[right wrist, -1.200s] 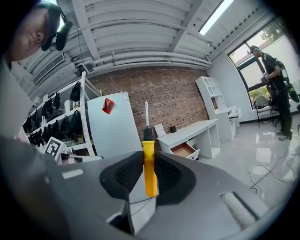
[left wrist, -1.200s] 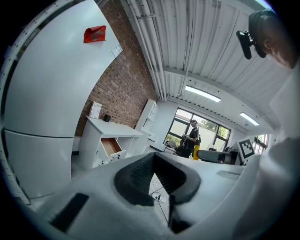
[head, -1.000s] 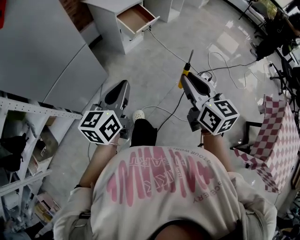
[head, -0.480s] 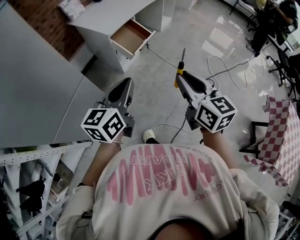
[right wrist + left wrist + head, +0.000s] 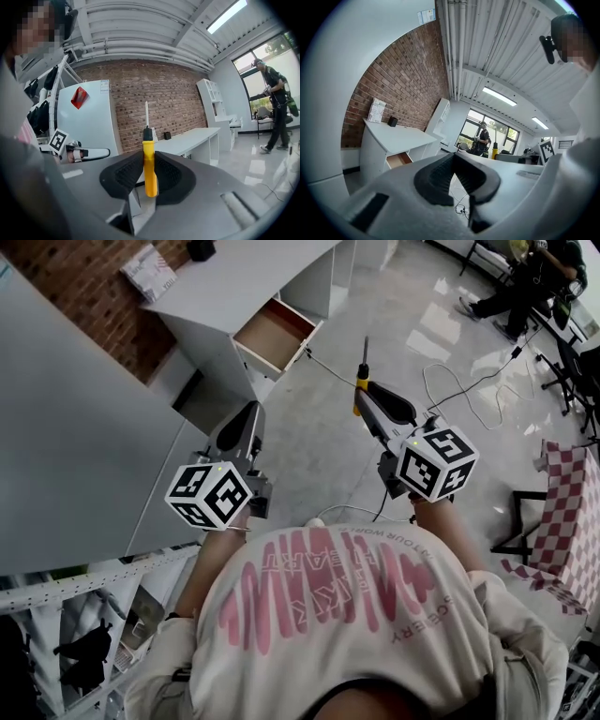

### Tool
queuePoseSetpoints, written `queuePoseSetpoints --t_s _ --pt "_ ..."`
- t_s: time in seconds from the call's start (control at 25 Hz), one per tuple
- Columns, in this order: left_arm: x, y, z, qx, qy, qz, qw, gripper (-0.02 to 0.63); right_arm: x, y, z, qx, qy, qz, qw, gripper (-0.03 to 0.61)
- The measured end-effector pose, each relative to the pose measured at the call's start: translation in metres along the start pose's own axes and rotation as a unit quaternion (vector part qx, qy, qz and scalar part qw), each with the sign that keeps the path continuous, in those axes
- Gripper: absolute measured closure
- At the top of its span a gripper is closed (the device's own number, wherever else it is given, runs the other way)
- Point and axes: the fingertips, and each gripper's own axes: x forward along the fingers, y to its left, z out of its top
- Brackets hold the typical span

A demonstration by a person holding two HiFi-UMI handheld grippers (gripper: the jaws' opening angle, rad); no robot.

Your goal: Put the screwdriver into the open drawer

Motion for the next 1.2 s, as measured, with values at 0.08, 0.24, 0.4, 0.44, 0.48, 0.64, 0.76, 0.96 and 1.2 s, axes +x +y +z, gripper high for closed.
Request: queuePoseSetpoints --t_s 0.08,0.24,0.4,0.44,0.48,0.64,0.76,0.96,1.2 --pt "0.001 0.005 0.0 -0.008 0.0 0.0 1.0 0.609 0.009 0.0 0.0 -0.006 0.007 0.003 1.0 0.489" --pt "0.001 0.017 -0.007 -0.017 0.008 0.009 0.9998 0.609 0.024 0.002 -0.001 -0.006 0.016 0.011 1.0 0.489" --pt "-0.001 0.03 -0.017 -0.016 0.013 0.022 0.9995 0.609 0.037 0.003 -0.015 -0.005 0.031 0.017 0.999 0.489" --pt "-0.001 0.033 -0.019 -0.02 0.011 0.026 0.9994 0.609 0.039 0.003 -0.02 -0.004 0.037 0.019 0.999 0.489" --pt "-0.002 0.035 -0.021 -0.023 0.011 0.03 0.9992 0.609 0.041 0.002 -0.023 -0.005 0.042 0.021 0.999 0.489" --pt "0.008 0.042 -0.028 -0.026 0.012 0.039 0.9989 0.609 0.047 -0.008 -0.034 -0.006 0.057 0.024 0.998 0.489" --pt "0.022 0.044 -0.032 -0.037 0.004 0.034 0.9987 0.611 0.059 -0.024 -0.04 0.008 0.065 0.032 0.997 0.489" --pt "0.05 0.062 -0.034 -0.039 0.02 0.058 0.9974 0.611 0.093 -0.047 -0.038 0.018 0.067 0.052 0.996 0.489" --pt "0.096 0.068 -0.009 -0.035 -0.004 0.068 0.9971 0.612 0.127 -0.084 -0.016 0.023 0.064 0.074 0.995 0.489"
